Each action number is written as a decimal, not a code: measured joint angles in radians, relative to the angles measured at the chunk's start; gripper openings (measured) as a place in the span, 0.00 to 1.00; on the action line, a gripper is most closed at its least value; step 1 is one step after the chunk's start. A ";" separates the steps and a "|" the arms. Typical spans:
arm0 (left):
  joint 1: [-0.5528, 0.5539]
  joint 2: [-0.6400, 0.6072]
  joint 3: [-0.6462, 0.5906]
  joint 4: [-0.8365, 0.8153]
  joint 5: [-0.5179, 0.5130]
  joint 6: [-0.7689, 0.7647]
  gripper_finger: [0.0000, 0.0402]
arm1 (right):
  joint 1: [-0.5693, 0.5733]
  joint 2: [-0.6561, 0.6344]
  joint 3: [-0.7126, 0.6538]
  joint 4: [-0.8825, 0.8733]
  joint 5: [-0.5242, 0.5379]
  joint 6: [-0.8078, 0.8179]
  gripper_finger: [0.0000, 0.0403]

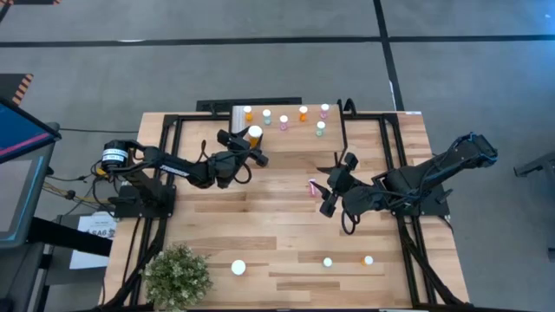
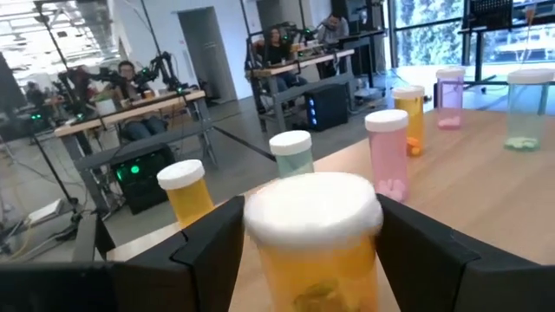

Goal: Pick and place medicine bottles onto shelf by color
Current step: Adjust the big orange pill bottle on the shelf

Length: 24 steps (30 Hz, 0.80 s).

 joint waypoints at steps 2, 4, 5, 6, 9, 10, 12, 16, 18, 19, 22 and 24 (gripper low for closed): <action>0.001 0.000 0.000 0.000 0.000 0.002 0.60 | 0.000 0.000 0.000 0.000 0.000 0.000 0.55; 0.002 0.000 0.000 -0.003 0.000 0.022 0.61 | 0.000 0.000 0.000 0.000 0.000 0.000 0.55; 0.002 0.000 0.000 -0.007 0.000 0.038 0.61 | 0.000 0.000 0.000 0.000 0.000 0.000 0.55; 0.002 0.000 0.000 -0.012 0.000 0.057 0.62 | 0.000 0.000 0.000 0.000 0.000 0.000 0.55; 0.002 0.000 0.000 -0.015 0.000 0.105 0.62 | 0.000 0.000 0.000 0.000 -0.003 0.001 0.55; 0.002 0.000 0.000 -0.015 0.000 0.121 0.62 | 0.000 0.000 0.000 0.000 -0.005 0.001 0.55; 0.002 0.000 0.001 -0.015 0.001 0.152 0.62 | 0.000 0.000 0.000 0.000 -0.007 0.001 0.55; 0.002 -0.001 0.001 -0.014 0.027 0.235 0.62 | 0.000 0.000 0.000 0.000 -0.008 0.001 0.55; 0.002 -0.001 0.001 -0.014 0.022 0.258 0.62 | 0.000 0.000 0.000 0.000 -0.008 0.001 0.55; 0.002 -0.001 0.001 -0.014 0.018 0.264 0.62 | 0.000 0.000 0.000 0.000 -0.008 0.001 0.55; 0.002 -0.001 0.001 -0.014 0.015 0.286 0.62 | 0.000 0.000 0.000 0.000 -0.008 0.005 0.55; 0.002 -0.001 0.001 -0.014 0.014 0.285 0.62 | 0.000 0.000 0.000 0.000 -0.008 0.009 0.55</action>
